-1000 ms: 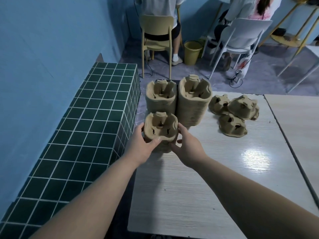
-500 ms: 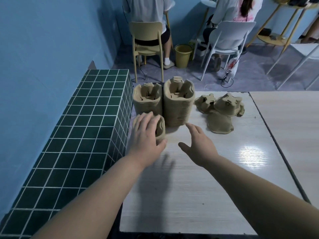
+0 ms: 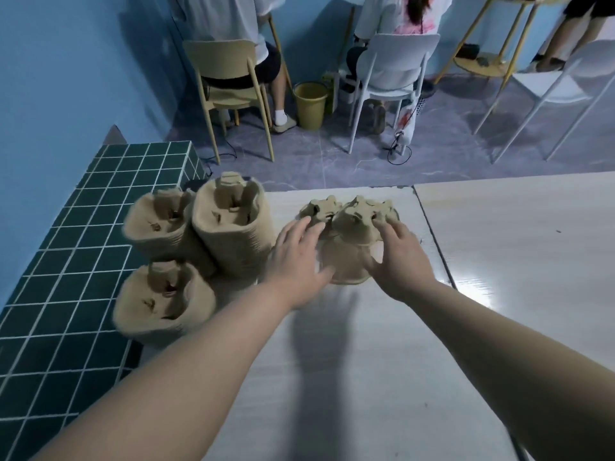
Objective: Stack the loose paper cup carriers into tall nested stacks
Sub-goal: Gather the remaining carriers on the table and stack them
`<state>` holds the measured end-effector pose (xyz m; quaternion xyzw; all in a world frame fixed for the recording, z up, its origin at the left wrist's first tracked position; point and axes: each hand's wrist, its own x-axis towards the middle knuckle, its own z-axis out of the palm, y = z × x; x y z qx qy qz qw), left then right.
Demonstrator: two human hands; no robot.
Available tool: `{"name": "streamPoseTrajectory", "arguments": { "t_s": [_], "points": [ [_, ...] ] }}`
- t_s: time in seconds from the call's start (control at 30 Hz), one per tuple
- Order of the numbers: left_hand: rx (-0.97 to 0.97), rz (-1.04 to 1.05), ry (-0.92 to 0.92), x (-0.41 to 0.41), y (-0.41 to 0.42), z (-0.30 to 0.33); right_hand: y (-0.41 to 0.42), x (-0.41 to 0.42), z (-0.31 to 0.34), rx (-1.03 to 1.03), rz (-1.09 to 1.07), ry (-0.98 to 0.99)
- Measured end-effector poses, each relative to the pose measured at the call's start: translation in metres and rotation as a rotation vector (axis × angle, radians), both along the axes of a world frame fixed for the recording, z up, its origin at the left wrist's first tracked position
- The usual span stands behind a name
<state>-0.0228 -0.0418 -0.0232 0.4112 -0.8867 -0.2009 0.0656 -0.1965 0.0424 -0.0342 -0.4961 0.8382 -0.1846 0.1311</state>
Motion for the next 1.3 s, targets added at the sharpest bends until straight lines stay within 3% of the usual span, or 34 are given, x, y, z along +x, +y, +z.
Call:
{"name": "streamPoseTrajectory", "arguments": {
  "t_s": [0.3,0.5,0.67,1.07,1.3],
  "points": [
    [0.152,0.182,-0.106,-0.086,-0.068,-0.035,-0.066,-0.110,-0.035,0.036,0.056,-0.088],
    [0.254,0.161,-0.218,-0.103,-0.101,-0.060,-0.098,-0.134,-0.065,0.083,0.167,-0.184],
    [0.327,0.160,-0.179,-0.105,-0.100,-0.069,-0.100,-0.136,-0.076,0.089,0.210,-0.291],
    [0.377,0.180,-0.180,-0.051,0.014,-0.065,0.021,-0.077,-0.071,0.130,0.122,-0.343],
    [0.339,0.184,-0.221,0.001,0.081,-0.068,0.095,-0.025,-0.057,0.070,-0.009,-0.255]
  ]
}}
